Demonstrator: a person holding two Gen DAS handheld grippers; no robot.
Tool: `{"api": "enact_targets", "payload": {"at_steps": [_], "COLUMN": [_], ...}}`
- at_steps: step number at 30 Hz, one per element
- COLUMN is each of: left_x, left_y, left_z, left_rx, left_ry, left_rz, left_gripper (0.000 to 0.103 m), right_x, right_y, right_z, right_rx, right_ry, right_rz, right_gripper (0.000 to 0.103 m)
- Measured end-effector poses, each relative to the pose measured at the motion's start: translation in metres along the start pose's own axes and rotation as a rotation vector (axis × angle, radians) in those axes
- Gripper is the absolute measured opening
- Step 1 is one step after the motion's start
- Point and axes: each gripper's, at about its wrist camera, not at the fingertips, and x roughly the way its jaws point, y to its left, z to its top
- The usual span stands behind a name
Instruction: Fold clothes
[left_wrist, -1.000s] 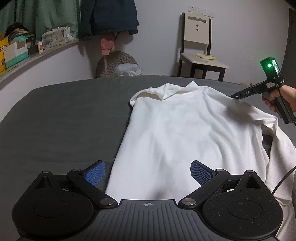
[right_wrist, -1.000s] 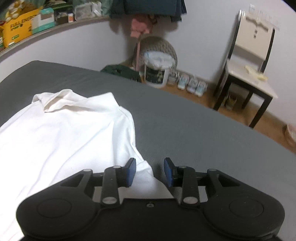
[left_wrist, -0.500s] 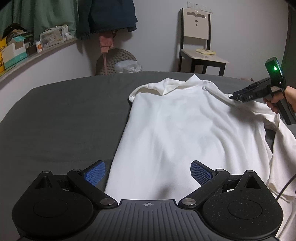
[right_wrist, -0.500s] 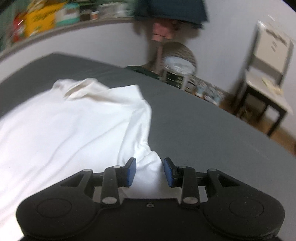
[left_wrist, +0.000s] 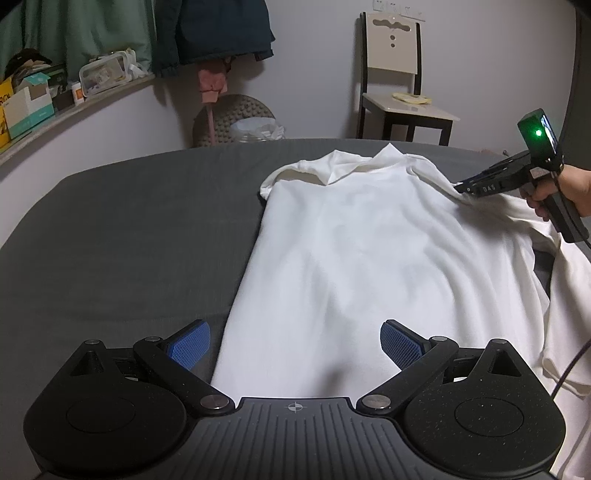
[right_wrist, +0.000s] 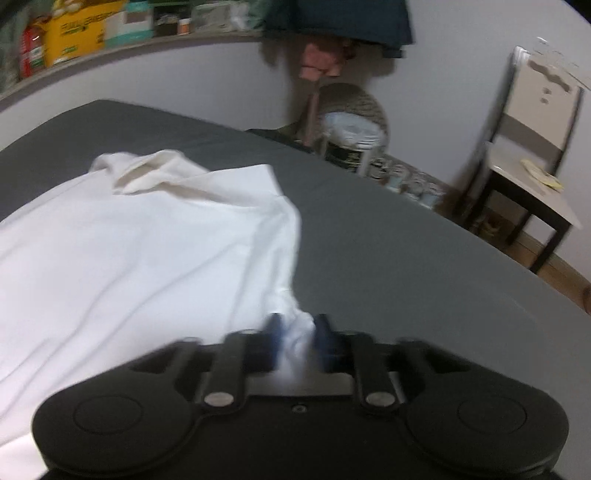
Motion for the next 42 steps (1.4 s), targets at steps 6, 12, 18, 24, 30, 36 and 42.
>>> {"api": "enact_targets", "payload": {"at_steps": [6,12,18,24,30,36,42], "left_x": [0.000,0.005,0.004,-0.010,-0.028,-0.042,-0.051], "left_y": [0.000,-0.003,-0.001,0.000,-0.004,0.001,0.011], "left_z": [0.000,-0.001,-0.001,0.005,0.005,-0.005,-0.007], "left_rx": [-0.002,0.022,0.020,-0.006,-0.015,-0.001,-0.037], "left_ry": [-0.002,0.005,0.008,-0.028,-0.067,-0.080,-0.094], "left_rz": [-0.003,-0.015,-0.010,-0.019,-0.043,-0.025,-0.013], "left_gripper": [0.099,0.099,0.099,0.099,0.099,0.099,0.099], "right_x": [-0.008,0.021,-0.010,-0.115,-0.173,-0.181,-0.156], "right_y": [0.000,-0.002,-0.030,-0.052,0.041,0.152,0.204], "right_z": [0.006,0.000,0.002,-0.036,-0.088,-0.104,-0.110], "right_rx": [-0.116,-0.066,0.221,0.502,0.424,0.131,0.017], "right_ry": [-0.042,0.021,-0.029,-0.038,0.128,0.235,0.249], "right_rz": [-0.219,-0.379,-0.336,-0.287,-0.123,0.064,-0.020], "right_gripper": [0.006,0.006,0.059,0.059,0.058,0.057,0.049]}}
